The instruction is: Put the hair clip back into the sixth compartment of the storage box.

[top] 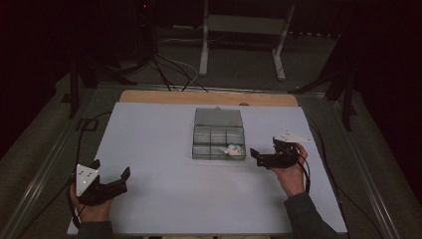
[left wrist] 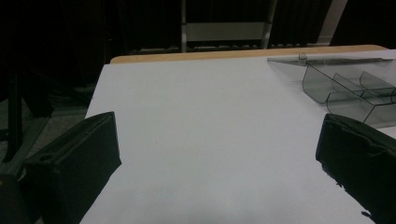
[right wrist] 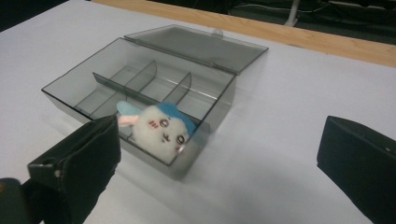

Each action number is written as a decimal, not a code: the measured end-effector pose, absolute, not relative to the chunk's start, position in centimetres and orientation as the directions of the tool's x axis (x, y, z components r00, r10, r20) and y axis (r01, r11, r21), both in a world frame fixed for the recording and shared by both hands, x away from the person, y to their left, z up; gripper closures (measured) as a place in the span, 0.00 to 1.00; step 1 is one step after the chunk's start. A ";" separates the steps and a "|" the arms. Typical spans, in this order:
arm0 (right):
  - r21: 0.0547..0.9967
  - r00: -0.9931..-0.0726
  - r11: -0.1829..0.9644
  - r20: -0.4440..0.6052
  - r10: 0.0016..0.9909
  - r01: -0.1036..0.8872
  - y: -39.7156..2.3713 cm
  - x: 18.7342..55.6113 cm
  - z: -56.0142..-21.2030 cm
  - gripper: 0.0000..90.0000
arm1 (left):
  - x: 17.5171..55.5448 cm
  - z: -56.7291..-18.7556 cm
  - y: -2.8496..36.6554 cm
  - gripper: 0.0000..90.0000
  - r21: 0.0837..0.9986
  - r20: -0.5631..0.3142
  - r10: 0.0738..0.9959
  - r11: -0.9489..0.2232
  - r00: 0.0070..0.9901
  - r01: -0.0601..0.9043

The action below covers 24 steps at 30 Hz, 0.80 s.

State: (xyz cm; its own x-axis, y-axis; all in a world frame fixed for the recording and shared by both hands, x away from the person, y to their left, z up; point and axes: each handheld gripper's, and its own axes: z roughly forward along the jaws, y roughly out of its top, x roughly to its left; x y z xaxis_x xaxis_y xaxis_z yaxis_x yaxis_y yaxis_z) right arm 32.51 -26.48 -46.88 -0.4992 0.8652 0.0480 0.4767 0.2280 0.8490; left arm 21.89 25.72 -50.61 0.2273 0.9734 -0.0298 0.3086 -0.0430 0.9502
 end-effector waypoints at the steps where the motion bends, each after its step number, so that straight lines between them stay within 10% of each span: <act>1: 0.849 -0.496 0.224 0.051 0.867 0.478 -26.6 32.4 -47.0 0.00 | 21.9 -50.6 25.7 0.01 0.950 -0.029 0.973 -0.044 0.229 0.310; 24: 0.879 -0.447 0.181 0.040 0.894 0.441 -29.4 29.8 -47.9 0.00 | 22.1 -50.6 25.5 0.01 0.942 -0.016 0.966 -0.072 0.258 0.328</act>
State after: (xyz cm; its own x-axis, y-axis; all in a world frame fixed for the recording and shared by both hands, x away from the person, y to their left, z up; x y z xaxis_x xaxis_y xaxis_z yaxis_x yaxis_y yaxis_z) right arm 29.76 -29.42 -47.89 -0.4472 0.8935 0.0404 0.4410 0.1809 0.8791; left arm 22.05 25.54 -50.57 0.2580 0.9660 -0.0165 0.3282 -0.0716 0.9419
